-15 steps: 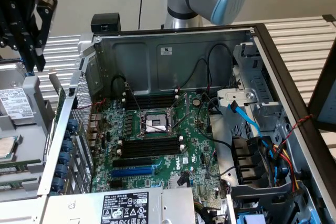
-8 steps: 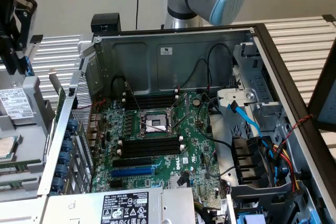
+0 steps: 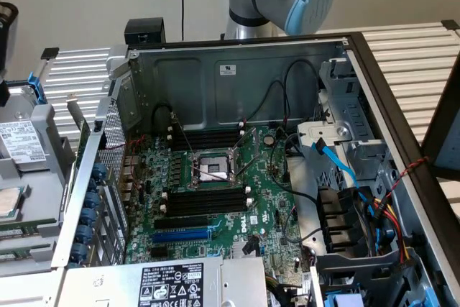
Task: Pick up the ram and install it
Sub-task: 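Reach for the ram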
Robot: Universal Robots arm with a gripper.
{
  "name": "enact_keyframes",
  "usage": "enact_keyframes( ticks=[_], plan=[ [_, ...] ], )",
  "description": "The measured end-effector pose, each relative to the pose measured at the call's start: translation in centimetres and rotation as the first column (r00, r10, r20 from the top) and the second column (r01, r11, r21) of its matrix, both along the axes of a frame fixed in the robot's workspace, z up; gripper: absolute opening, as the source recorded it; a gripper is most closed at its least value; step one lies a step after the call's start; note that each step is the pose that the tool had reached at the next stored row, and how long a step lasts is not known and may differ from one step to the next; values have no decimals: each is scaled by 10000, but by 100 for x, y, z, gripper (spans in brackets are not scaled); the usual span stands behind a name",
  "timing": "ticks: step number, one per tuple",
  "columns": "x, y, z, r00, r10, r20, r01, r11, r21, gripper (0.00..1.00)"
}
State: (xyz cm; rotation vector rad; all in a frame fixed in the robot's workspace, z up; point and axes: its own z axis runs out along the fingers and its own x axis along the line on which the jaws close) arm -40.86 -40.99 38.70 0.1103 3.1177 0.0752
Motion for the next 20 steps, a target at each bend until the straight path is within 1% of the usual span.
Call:
enact_keyframes(
  ticks=[7,16,18,20],
  plan=[
    [-320,-20,-7,10000,0,-2,0,10000,0,27],
    [-328,-20,-8,10000,59,0,-59,10000,-2,27],
    [-328,-21,-9,9992,401,0,-401,9992,-15,27],
    [-328,-20,-8,9971,763,0,-763,9971,-15,27]
  ],
)
